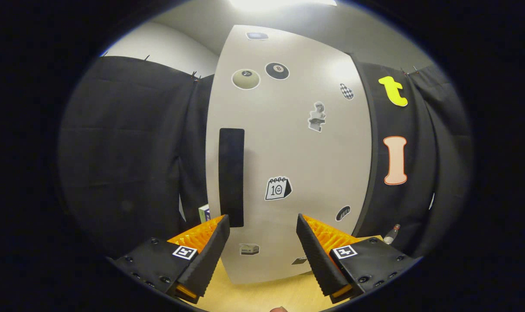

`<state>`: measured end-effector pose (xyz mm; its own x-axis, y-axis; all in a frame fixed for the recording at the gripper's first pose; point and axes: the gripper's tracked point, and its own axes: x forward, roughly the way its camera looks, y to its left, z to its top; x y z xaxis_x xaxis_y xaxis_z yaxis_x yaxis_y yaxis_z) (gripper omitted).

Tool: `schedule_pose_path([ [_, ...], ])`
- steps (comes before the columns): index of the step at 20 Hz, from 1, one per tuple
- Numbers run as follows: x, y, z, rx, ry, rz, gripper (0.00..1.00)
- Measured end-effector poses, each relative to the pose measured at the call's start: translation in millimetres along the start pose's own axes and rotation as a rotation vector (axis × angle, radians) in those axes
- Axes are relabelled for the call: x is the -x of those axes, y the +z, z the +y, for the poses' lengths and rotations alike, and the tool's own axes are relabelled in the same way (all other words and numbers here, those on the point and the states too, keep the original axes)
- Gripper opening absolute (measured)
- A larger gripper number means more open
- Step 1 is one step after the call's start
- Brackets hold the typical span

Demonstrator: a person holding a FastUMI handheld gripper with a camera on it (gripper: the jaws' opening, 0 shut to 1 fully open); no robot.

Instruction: Open the shoe cabinet door, grab the shoes and put them into the shoe cabinet, then close the shoe cabinet door.

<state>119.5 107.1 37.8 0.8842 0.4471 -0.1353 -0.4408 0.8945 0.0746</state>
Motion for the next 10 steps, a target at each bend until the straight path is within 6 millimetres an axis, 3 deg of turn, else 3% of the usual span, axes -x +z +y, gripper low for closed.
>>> schedule_pose_path([
  [6, 14, 6, 16, -0.012, 0.016, -0.032, 0.97],
  [10, 41, 20, -12, -0.018, -0.027, -0.072, 0.97],
])
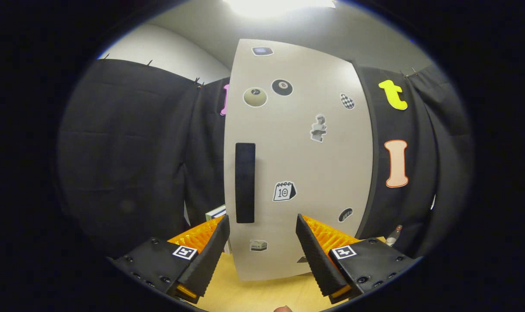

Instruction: Open the shoe cabinet door, grab the shoes and put them into the shoe cabinet, then close the shoe cabinet door.

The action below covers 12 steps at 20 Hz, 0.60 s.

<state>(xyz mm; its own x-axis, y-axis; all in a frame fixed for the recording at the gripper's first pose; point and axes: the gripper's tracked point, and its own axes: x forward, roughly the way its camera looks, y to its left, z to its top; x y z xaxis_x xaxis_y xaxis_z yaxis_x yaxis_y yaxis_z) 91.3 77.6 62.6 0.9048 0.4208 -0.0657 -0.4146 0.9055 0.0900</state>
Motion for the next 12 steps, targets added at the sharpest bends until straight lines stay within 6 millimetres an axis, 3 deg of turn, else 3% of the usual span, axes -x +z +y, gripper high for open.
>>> schedule_pose_path([
  [6, 44, 27, -70, -0.006, -0.124, -0.061, 0.97],
  [12, 82, 36, -139, 0.028, -0.266, -0.08, 0.96],
])
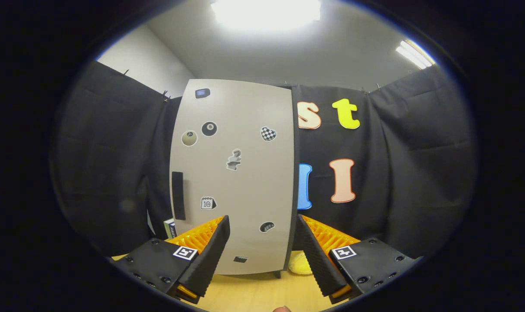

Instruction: Open the shoe cabinet door, grab the shoes and put them into the shoe cabinet, then close the shoe cabinet door.

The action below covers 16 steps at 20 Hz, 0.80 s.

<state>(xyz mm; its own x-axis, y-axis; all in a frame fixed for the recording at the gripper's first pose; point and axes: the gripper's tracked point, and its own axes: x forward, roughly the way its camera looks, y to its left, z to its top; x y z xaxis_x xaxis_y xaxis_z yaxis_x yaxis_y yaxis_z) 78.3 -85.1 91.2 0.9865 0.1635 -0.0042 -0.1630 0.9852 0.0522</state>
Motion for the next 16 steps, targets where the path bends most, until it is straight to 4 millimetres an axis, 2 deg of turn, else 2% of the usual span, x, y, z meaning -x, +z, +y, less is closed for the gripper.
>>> schedule_pose_path([
  [3, 6, -3, -30, 0.015, -0.051, 0.005, 0.96],
  [7, 9, -6, -57, 0.02, -0.093, 0.012, 0.96],
  [11, 12, -13, -72, 0.021, -0.115, 0.015, 0.96],
  [16, 6, -20, -77, 0.019, -0.129, 0.035, 0.96],
])
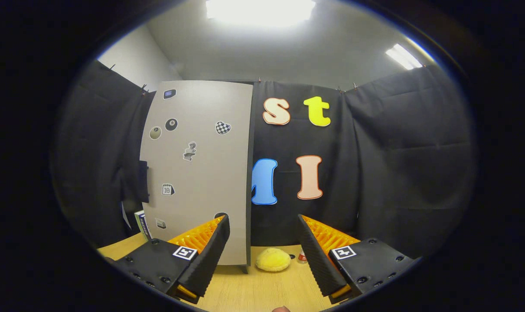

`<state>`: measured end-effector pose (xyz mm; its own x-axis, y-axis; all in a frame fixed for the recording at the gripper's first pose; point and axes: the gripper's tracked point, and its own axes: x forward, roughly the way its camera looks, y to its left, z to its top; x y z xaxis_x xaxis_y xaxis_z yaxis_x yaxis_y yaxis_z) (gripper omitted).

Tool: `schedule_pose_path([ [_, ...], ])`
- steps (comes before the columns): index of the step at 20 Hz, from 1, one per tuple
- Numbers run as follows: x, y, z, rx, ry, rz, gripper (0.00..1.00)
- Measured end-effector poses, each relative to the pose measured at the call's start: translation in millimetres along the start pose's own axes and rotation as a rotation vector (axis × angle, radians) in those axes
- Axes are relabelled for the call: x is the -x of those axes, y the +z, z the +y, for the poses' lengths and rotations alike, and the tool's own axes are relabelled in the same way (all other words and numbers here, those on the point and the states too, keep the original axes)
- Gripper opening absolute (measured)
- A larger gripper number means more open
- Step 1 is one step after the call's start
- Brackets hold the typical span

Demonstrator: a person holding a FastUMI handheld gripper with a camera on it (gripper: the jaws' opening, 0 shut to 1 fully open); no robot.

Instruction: Open the shoe cabinet door, grab the shoes and put them into the shoe cabinet, then close the shoe cabinet door.

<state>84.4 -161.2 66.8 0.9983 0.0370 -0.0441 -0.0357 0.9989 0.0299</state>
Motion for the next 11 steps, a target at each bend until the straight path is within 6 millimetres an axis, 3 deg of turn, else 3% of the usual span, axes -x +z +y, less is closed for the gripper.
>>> schedule_pose_path([
  [11, -13, -8, 12, -0.017, 0.015, 0.012, 0.97],
])
